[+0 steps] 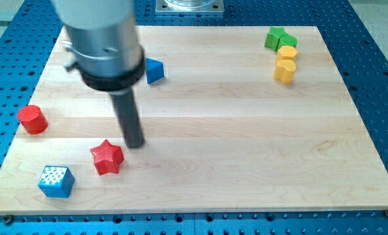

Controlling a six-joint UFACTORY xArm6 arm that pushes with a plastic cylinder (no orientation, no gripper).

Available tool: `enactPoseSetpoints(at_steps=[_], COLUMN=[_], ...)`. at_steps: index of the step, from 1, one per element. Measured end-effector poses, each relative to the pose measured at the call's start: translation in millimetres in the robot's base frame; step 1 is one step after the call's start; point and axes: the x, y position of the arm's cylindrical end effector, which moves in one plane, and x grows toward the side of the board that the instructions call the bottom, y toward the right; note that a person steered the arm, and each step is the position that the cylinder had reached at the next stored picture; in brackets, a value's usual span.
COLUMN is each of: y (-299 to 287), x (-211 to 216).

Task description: Move the red star and the cube to the red circle

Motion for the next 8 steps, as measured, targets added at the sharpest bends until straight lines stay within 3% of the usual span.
enactPoseSetpoints(at_steps=[1,2,4,5,6,7,8], y=[-30.7,-83.7,-79.8,-147.8,-161.5,-89.7,-66.6], x=[41.4,41.7,89.8,85.0,84.2,80.9,35.6])
